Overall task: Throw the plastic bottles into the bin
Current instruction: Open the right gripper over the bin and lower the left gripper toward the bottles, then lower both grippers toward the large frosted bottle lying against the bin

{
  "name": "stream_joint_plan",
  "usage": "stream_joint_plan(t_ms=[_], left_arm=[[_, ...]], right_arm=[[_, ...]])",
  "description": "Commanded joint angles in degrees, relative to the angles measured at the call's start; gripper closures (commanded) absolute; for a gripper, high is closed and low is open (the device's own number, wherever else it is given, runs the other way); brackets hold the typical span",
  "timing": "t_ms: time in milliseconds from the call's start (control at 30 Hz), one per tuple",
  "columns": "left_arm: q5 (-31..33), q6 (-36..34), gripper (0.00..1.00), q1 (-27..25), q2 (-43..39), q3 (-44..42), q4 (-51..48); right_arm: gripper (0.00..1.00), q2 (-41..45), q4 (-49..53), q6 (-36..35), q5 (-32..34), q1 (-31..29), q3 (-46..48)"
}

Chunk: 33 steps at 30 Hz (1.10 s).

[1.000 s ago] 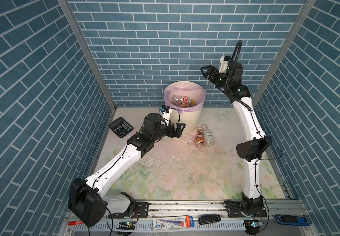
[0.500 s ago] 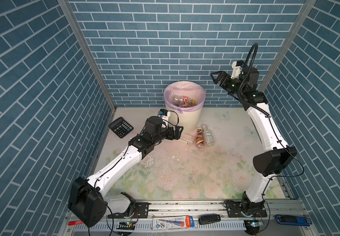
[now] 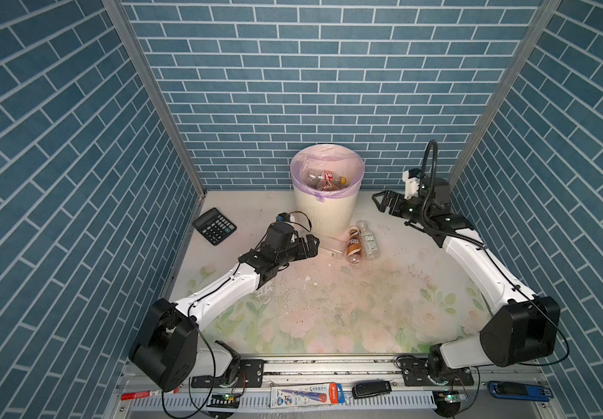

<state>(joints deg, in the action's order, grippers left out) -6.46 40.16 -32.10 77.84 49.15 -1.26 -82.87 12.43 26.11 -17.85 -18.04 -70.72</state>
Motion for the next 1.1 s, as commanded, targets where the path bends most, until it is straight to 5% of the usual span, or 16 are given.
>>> stream_joint_plan(t_ms=[0, 433, 1067], left_arm=[[0.48, 4.96, 0.01, 0.45, 0.38, -1.70, 3.89], [-0.37, 10.51, 0.01, 0.54, 0.29, -7.03, 8.10], [-1.49, 10.55, 0.01, 3.33, -2.46, -10.47, 7.55]], right_arm=[[0.01, -0.05, -5.06, -6.41, -0.15, -5.20, 6.13], [0.01, -9.06, -17.04, -5.96, -2.55, -14.15, 14.43], [0.01, -18.91, -23.02, -8.63, 2.95, -15.78, 12.16]])
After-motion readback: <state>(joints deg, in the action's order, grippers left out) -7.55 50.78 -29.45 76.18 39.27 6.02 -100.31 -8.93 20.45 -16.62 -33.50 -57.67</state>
